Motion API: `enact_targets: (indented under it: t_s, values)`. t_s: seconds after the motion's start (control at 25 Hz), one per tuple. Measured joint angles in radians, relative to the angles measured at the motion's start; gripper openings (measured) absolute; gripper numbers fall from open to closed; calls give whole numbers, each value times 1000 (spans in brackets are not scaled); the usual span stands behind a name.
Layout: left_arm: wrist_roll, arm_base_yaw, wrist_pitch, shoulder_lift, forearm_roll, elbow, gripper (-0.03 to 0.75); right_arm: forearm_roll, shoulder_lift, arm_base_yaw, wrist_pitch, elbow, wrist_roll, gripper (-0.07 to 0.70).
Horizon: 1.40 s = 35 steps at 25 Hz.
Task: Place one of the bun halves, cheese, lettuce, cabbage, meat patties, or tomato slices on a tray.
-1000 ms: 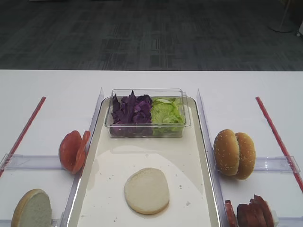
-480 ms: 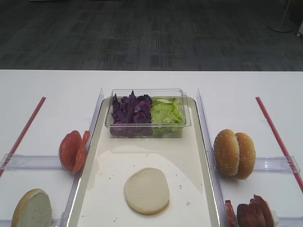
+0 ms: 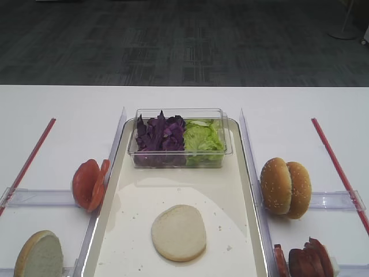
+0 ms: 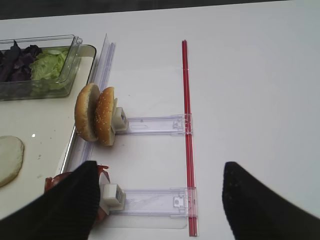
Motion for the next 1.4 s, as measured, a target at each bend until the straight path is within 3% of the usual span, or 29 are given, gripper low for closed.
enact_targets:
  t_s: [1.4]
  values:
    - [0, 0, 0, 0, 0, 5, 489, 0, 0, 0, 0, 0, 0, 536]
